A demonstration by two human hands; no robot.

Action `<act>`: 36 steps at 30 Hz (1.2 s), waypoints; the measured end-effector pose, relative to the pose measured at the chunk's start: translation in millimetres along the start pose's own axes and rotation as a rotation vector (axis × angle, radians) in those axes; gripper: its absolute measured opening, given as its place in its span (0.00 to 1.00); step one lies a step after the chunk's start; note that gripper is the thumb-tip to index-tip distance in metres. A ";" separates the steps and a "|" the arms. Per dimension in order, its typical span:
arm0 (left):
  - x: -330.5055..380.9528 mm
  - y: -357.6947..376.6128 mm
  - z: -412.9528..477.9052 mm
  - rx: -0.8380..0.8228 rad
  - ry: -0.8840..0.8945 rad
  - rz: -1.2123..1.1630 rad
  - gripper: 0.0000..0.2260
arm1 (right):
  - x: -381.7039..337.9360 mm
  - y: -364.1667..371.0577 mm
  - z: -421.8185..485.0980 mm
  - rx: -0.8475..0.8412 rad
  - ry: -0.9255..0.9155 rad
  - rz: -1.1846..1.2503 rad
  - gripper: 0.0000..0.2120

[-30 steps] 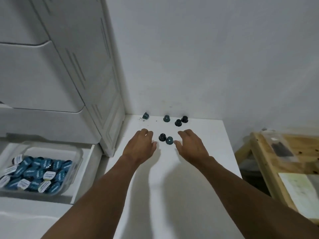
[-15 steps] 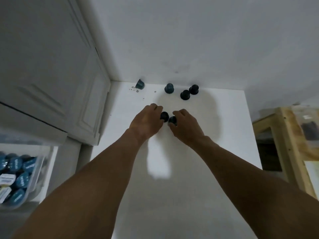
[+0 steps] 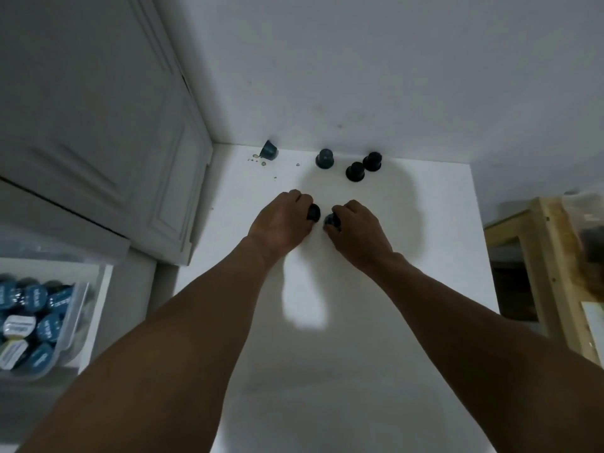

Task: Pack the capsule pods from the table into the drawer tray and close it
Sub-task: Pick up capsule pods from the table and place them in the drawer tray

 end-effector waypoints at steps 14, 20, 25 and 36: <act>89.0 -122.5 -131.7 0.229 -0.003 -0.012 0.08 | -74.7 -107.5 -139.7 0.200 -0.131 0.028 0.07; 117.7 -171.0 -214.8 0.403 -0.007 0.079 0.07 | -104.8 -138.2 -227.1 0.276 -0.255 0.106 0.16; 134.0 -192.2 -293.9 0.518 -0.063 0.112 0.07 | -128.1 -140.8 -295.7 0.307 -0.348 0.134 0.15; 116.5 -232.2 -411.1 0.568 -0.221 0.209 0.09 | -203.3 -124.1 -368.9 0.351 -0.514 0.154 0.11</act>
Point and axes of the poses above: each hand's wrist, its own z-axis towards the middle knuckle, its own y-axis out of the palm, x = y × z, the point moved 1 cm from there along z, towards the middle knuckle, and after that the axes turned 12 degrees about z, right-handed, at the moved point
